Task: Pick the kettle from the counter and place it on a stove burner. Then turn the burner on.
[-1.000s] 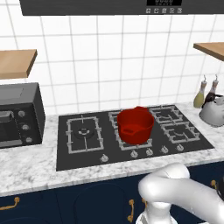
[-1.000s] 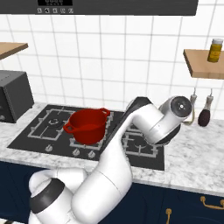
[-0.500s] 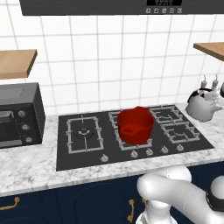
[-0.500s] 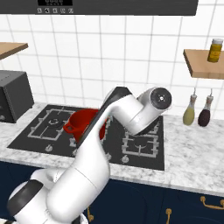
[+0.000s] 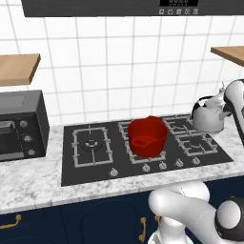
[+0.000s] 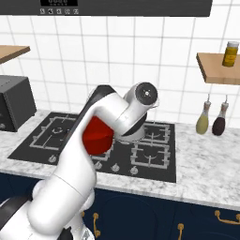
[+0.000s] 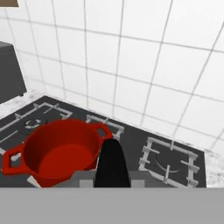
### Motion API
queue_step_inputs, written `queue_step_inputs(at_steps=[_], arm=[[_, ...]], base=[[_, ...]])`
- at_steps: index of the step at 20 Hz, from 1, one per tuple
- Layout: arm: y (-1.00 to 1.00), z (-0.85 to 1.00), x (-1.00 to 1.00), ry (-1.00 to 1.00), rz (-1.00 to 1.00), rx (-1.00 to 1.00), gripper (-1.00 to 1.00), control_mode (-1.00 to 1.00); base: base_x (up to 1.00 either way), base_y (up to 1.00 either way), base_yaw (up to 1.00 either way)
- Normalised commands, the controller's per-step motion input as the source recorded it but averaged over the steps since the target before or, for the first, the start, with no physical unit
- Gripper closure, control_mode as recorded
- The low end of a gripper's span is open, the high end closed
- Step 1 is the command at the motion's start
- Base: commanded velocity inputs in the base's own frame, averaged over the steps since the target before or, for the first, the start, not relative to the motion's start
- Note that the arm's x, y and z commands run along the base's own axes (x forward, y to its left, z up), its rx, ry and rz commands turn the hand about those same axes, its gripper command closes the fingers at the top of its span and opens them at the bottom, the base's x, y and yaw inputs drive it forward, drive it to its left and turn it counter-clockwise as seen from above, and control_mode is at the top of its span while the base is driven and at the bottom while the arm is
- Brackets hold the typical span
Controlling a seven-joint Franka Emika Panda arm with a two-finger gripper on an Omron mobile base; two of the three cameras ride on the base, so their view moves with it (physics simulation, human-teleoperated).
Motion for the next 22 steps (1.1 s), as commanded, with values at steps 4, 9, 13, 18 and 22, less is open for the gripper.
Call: queue_step_inputs(at_steps=[4,9,13,18,22], arm=[[0.46,0.11,-0.01,-0.01,0.12,-0.02,1.0,-1.0],[0.5,0.0,0.0,0.0,0.09,-0.01,1.0,-1.0],[0.73,0.01,0.0,0.0,0.09,-0.01,1.0,-1.0],[0.63,0.15,0.0,0.0,0.1,0.0,1.0,-1.0],[0.65,0.25,0.0,-0.01,0.1,-0.01,1.0,-1.0]], base=[[0.0,0.0,0.0],[0.0,0.0,0.0],[0.0,0.0,0.0],[0.0,0.0,0.0],[0.0,0.0,0.0]])
